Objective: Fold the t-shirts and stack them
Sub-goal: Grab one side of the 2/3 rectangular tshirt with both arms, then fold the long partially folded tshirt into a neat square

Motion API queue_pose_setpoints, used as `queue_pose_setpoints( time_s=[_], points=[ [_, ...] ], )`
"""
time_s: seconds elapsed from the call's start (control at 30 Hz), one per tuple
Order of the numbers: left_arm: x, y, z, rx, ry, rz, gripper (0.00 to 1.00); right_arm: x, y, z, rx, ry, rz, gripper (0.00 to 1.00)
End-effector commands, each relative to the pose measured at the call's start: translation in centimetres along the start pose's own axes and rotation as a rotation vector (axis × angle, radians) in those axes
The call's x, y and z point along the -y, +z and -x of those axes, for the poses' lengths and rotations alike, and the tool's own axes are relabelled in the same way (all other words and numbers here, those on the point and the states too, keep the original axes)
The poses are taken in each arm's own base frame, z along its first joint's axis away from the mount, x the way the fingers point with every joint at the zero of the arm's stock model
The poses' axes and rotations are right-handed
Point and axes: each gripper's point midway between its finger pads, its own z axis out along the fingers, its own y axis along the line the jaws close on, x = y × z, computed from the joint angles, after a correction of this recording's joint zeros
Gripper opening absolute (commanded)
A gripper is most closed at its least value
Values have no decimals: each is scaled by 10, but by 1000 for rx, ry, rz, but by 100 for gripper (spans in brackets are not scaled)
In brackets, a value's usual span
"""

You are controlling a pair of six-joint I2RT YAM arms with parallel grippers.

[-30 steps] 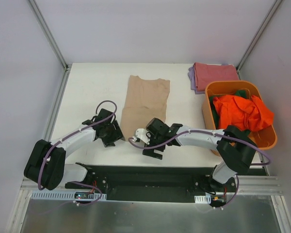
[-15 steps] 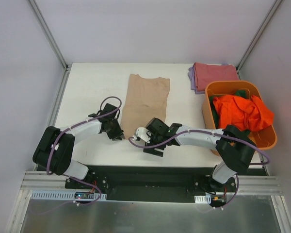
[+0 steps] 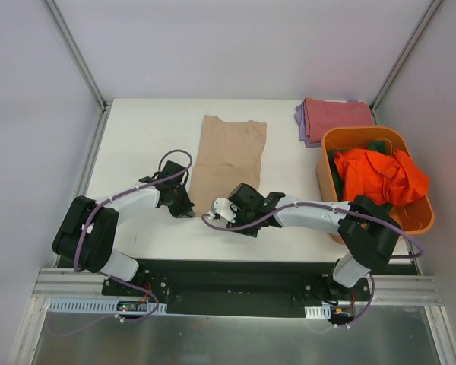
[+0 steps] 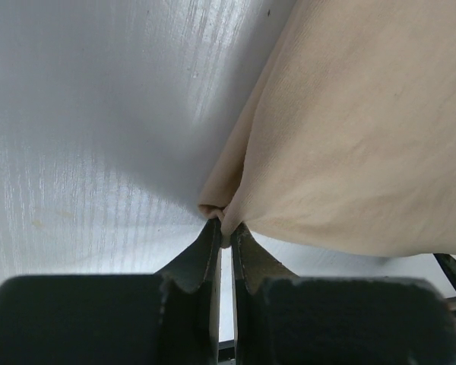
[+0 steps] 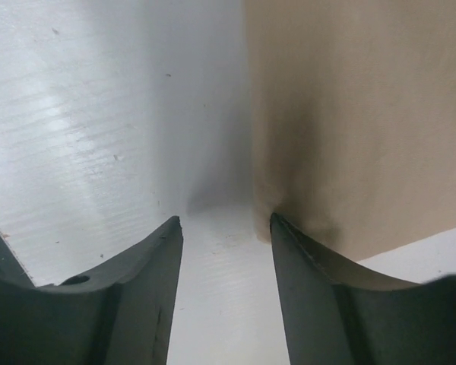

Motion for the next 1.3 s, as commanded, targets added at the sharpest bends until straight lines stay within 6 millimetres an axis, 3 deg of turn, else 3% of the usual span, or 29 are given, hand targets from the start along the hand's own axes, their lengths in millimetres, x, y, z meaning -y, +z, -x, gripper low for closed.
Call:
queue_pose_setpoints(
  time_s=[0.0,0.17,0.33,0.5,0.7,0.87,0.93,1.0,1.1,1.13,1.2,1.27],
  points=[
    [-9,-1,0,17,32,28,0,11,2,-7,-70,2,-36,45],
    [-11,-4,2,28,17,22,0,1,9,-16,-104,38,-2,40],
    [-12,-11,2,57,25,3,0,-7,7,-11,-90,49,10,15],
    [-16,-27,2,122,23,-29,0,-28,-4,1,-16,48,71,0],
    [-35,-59,4,257,22,-31,0,-61,-41,45,206,50,266,1],
    [-37,-101,9,398,28,-106,0,-104,-96,94,415,93,548,0],
    [-33,-117,10,439,37,-146,0,-115,-113,106,478,91,622,0],
    [-30,-129,11,469,47,-179,0,-109,-114,108,481,85,564,0],
    [-30,-131,9,473,49,-189,0,-81,-94,114,456,113,332,14],
    [-32,-129,9,464,47,-178,0,-76,-90,122,468,125,304,24],
    [-38,-120,6,438,34,-136,0,-80,-80,137,493,130,327,54],
    [-44,-113,5,418,25,-101,0,-85,-65,145,491,84,307,60]
  ],
)
